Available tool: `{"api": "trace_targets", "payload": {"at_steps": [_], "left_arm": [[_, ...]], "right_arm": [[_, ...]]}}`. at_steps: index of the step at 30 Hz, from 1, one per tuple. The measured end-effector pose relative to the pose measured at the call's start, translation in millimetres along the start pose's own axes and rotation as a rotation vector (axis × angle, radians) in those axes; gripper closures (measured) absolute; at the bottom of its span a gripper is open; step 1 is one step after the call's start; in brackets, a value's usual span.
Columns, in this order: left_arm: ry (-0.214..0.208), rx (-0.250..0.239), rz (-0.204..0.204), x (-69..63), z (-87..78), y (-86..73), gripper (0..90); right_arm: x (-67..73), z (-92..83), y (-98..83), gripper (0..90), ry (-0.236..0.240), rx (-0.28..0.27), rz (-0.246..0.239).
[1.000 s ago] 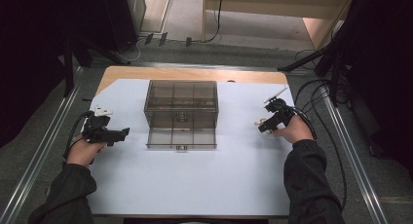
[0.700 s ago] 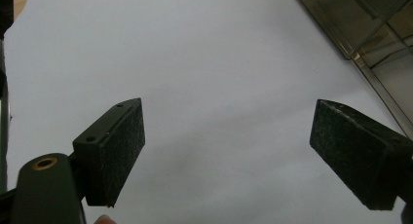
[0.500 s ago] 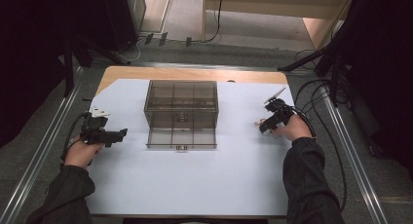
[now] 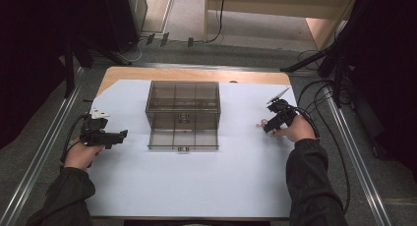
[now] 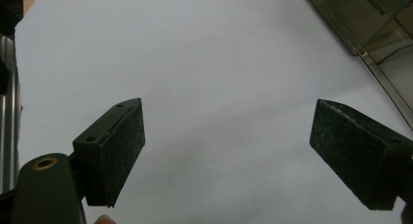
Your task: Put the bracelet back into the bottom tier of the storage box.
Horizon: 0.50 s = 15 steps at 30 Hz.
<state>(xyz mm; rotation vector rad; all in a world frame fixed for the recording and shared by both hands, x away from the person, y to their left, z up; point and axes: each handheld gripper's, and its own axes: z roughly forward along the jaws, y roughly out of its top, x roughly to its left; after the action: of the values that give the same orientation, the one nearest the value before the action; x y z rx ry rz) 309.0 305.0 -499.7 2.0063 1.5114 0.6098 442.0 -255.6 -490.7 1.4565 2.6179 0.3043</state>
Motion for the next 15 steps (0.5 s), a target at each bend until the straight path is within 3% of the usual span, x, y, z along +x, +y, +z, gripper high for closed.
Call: {"api": "trace_targets", "payload": {"at_steps": [1, 2, 3, 7, 9, 12, 15], "left_arm": [[0.000, 0.000, 0.000, 0.0, 0.0, 0.0, 14.0], [0.003, 0.003, -0.002, 1.1, -0.5, -0.1, 14.0], [0.002, 0.005, -0.003, 1.5, -0.2, -0.2, 14.0], [0.002, 0.006, -0.002, 1.3, 0.4, -0.3, 14.0], [0.000, 0.004, -0.001, 0.6, 0.8, 0.5, 14.0], [-0.002, 0.005, 0.004, 0.0, 1.4, 1.8, 14.0], [-0.003, 0.005, 0.004, -0.7, 2.3, 2.7, 14.0]], "right_arm": [[0.0, 0.0, 0.0, 48.6, 0.000, 0.000, 0.000], [2.7, -1.5, -0.2, 59.3, 0.003, 0.001, -0.014], [4.3, -1.9, -0.3, 63.6, 0.004, 0.001, -0.028], [7.7, -2.2, -0.6, 72.1, 0.015, -0.005, -0.050], [4.9, -2.4, -4.3, 82.6, 0.046, -0.038, -0.046], [0.7, -2.3, -7.1, 83.0, 0.072, -0.058, -0.022], [1.2, -2.4, -6.8, 83.3, 0.069, -0.057, -0.013]]}}
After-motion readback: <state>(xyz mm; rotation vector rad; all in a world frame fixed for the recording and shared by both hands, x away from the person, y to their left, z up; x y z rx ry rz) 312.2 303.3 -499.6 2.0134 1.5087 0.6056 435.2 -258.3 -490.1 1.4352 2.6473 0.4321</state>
